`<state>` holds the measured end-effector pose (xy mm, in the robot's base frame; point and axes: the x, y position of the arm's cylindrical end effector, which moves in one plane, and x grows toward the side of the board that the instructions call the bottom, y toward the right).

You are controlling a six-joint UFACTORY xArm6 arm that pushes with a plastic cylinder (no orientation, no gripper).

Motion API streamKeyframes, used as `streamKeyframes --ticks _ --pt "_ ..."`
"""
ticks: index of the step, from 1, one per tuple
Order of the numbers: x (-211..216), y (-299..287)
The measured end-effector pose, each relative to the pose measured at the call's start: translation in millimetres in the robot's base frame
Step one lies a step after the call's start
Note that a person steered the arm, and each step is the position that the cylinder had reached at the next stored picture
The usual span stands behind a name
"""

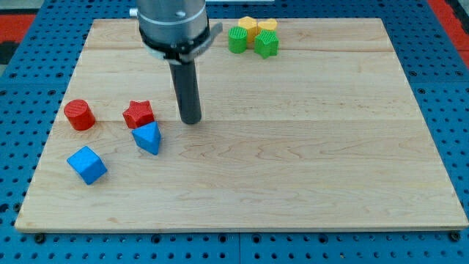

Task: Push the blue triangle into the blue cube

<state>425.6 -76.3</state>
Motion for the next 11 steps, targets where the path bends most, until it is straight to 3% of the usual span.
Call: streamKeyframes --ticks 1,3,4,5,7,8,10,11 --pt "-7 -44" --pt "53 -125" --pt "-6 -58" --pt "-4 17" --pt "58 -52" --pt "51 -94" --pt "-52 -108" --pt "-26 -161"
